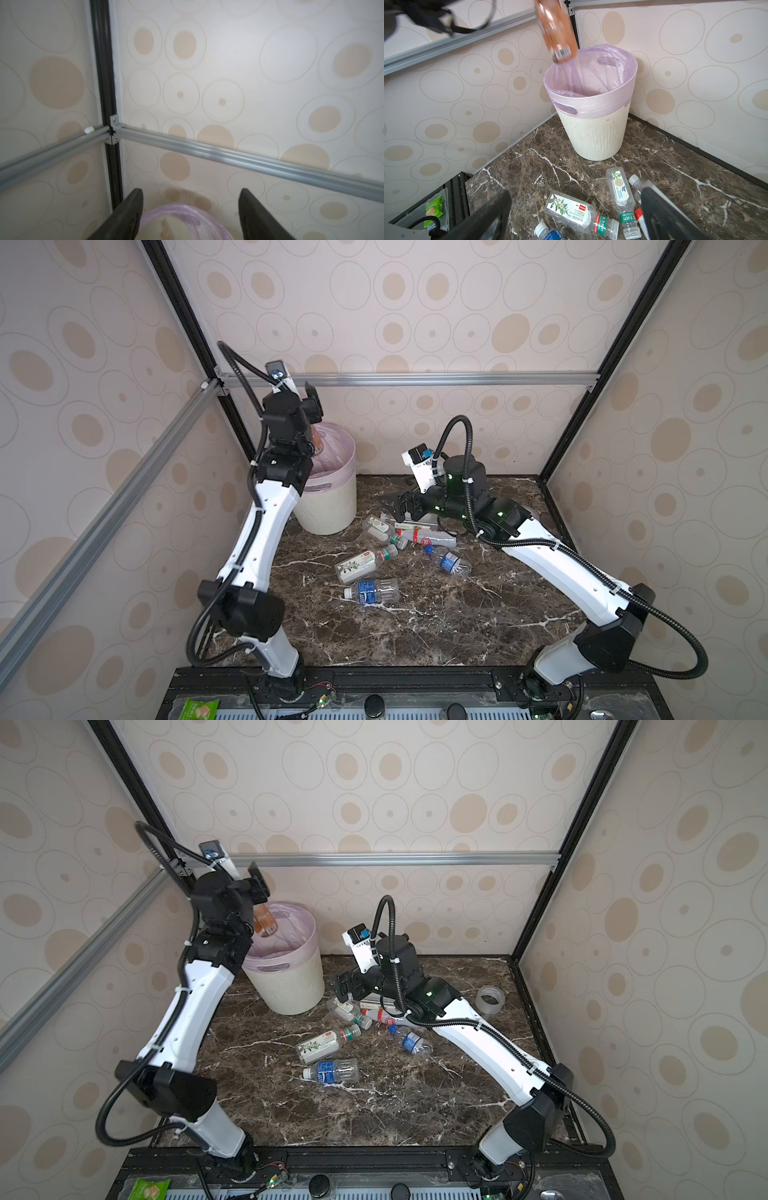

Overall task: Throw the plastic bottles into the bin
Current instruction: 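Move both grippers back down over the bottle pile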

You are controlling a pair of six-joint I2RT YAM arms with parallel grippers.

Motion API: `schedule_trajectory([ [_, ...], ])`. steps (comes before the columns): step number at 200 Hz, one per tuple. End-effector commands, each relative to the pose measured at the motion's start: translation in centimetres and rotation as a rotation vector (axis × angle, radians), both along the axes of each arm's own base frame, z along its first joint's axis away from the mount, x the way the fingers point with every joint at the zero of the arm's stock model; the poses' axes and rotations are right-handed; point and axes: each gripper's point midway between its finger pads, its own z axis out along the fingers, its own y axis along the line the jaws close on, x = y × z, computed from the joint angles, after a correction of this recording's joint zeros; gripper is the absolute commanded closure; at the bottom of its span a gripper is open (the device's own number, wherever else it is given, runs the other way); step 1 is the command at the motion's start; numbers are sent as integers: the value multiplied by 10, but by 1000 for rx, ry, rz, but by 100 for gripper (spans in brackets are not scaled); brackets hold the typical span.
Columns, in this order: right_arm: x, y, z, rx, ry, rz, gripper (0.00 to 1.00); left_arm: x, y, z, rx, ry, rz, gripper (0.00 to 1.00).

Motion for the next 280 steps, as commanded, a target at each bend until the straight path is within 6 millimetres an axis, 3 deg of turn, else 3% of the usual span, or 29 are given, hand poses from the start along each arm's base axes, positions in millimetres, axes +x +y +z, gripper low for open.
schedule_trajectory([
  [1, -3, 0, -6, -13, 2, 2, 0, -2, -20, -14, -87, 102, -123, 1],
  [64, 3, -4, -12, -25, 4, -32, 0, -30, -50, 13, -123, 49, -229, 1],
  [91, 5, -10, -16, -40, 9, -61, 0, -37, -60, 11, -144, 54, -266, 1],
  [119, 10, -27, -26, -89, 27, -119, 0, -45, -90, -2, -169, 83, -349, 1],
  [145, 16, -58, -46, -98, 92, -183, 0, -56, -125, -24, -170, 120, -420, 1],
  [190, 17, -131, -105, -158, 202, -326, 0, -78, -177, -70, -238, 193, -551, 1],
  [230, 12, -189, -165, -241, 338, -444, 0, -110, -221, -136, -312, 294, -665, 1],
  [251, 11, -206, -194, -285, 424, -494, 0, -128, -237, -166, -348, 345, -705, 1],
  [280, 7, -203, -228, -333, 566, -486, 0, -154, -251, -204, -458, 400, -774, 1],
])
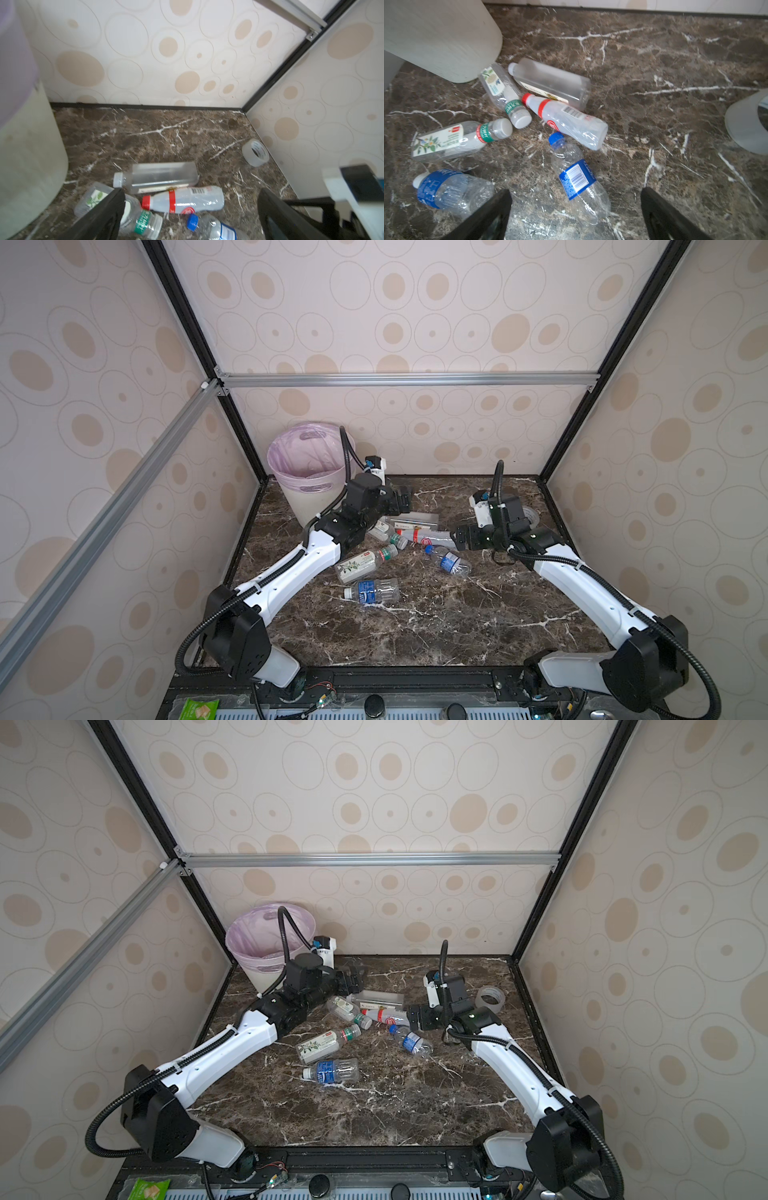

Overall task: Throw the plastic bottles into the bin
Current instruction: 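Move both grippers back down over the bottle pile, then lower the right gripper onto the blue-labelled water bottle and close it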

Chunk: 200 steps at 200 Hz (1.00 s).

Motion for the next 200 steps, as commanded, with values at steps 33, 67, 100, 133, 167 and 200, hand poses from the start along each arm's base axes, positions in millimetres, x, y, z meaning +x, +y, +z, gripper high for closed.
schedule_trajectory([
  [33, -11, 6, -56, -6, 202, -3, 0, -40, -14, -27, -214, 83, -64, 1],
  [67, -15, 5, -88, -23, 275, -12, 0, -52, -9, -45, -221, 120, -61, 1],
  [100, -18, 4, -109, -27, 303, -22, 4, -60, -5, -57, -232, 143, -58, 1],
  [133, -24, 7, -127, -32, 345, -15, 10, -63, -3, -69, -236, 167, -57, 1],
  [167, -30, 10, -136, -45, 359, -4, 14, -66, -2, -77, -237, 181, -53, 1],
  [200, -33, 14, -145, -60, 377, 10, 16, -67, -3, -81, -240, 193, -56, 1],
])
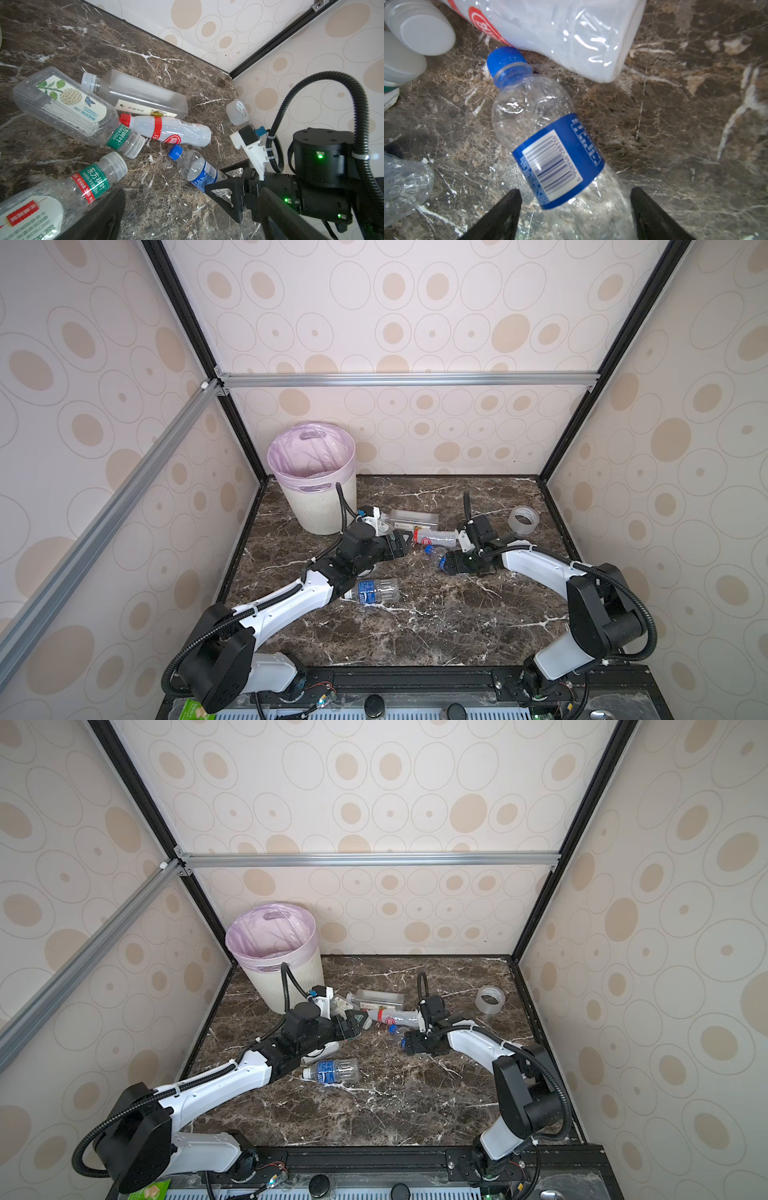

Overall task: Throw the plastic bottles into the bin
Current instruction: 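Lower the right gripper onto the blue-labelled water bottle and close it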

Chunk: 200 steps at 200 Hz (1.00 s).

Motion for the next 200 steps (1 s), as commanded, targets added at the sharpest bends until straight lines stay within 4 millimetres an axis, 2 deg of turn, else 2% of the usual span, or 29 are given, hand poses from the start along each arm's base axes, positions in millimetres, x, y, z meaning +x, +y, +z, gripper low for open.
schedule_trajectory([
  [1, -6, 3, -12, -12, 28, 8, 16, -1, -4, 13, -51, -26, -2, 1],
  [34, -8, 6, -19, -26, 47, 14, 19, -1, -6, 11, -49, -16, -10, 1],
  [63, -10, 8, -22, -27, 54, 19, 27, -1, -7, 11, -47, -15, -11, 1],
  [86, -12, 10, -23, -21, 56, 24, 34, -2, -8, 9, -49, -7, -17, 1],
  [112, -16, 16, -18, -19, 46, 42, 36, -2, -9, 7, -60, 0, -19, 1],
  [145, -20, 22, -5, -5, 20, 59, 44, -3, -11, 4, -78, 13, -21, 1],
  [171, -21, 27, 12, 29, -5, 62, 44, -4, -11, 0, -89, 37, -24, 1],
  [175, -22, 28, 14, 34, -8, 63, 44, -2, -13, 7, -111, 16, -26, 1],
  [200, -21, 35, 37, 66, -50, 71, 45, -1, -16, 10, -175, 29, -35, 1],
])
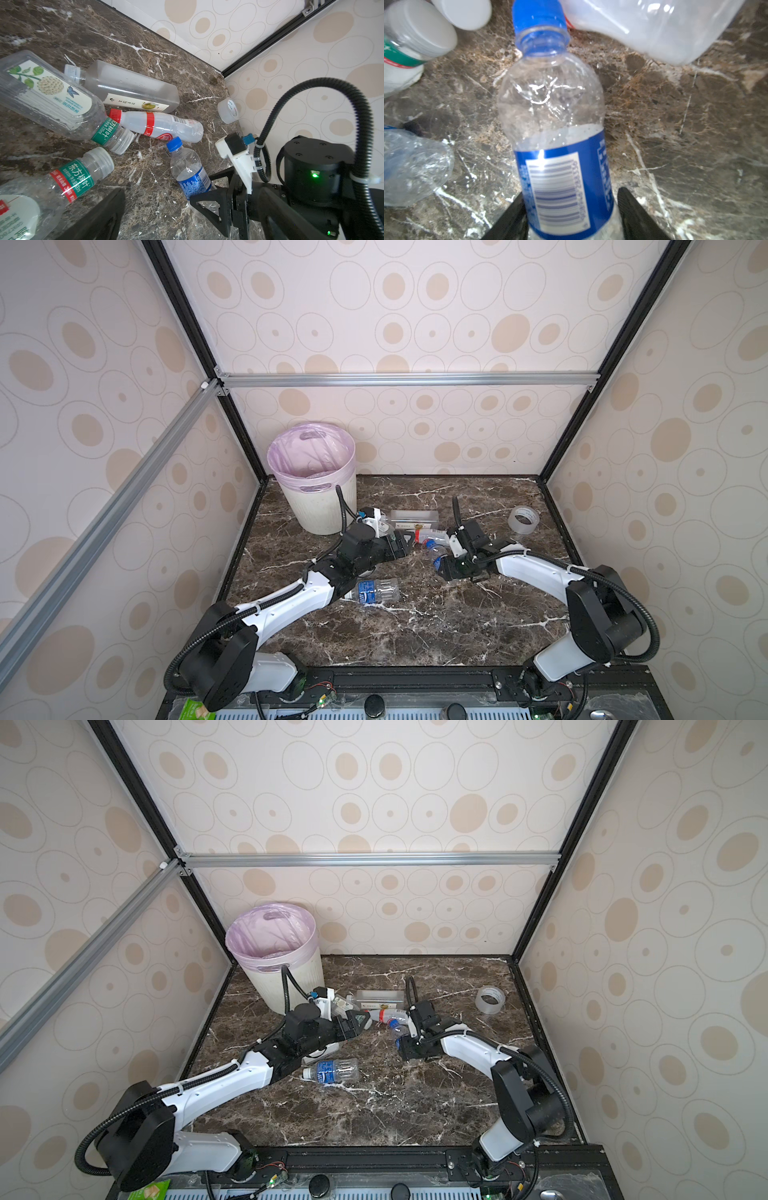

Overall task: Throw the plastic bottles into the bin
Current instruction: 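Lower the right gripper onto the blue-labelled water bottle and close it, then lift the blue-labelled bottle upright with the right gripper toward the left gripper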

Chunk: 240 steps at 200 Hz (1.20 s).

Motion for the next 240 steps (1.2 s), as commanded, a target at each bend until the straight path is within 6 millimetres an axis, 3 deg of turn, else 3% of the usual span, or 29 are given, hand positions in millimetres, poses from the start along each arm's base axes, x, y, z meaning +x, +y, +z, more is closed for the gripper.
schedule_trajectory([
  [1, -3, 7, 24, 37, -30, 4, 45, 3, -7, 10, -98, 1, -10, 1],
  [57, -1, 27, 78, 96, -148, 30, 45, 18, -26, 30, -215, -12, -50, 1],
  [95, -1, 43, 102, 159, -190, 50, 45, 27, -36, 34, -241, -8, -62, 3],
  [178, -11, 71, 117, 209, -218, 117, 46, 46, -39, 37, -225, -29, -36, 12],
  [240, -13, 80, 130, 250, -243, 138, 46, 56, -37, 32, -219, -24, -23, 27],
])
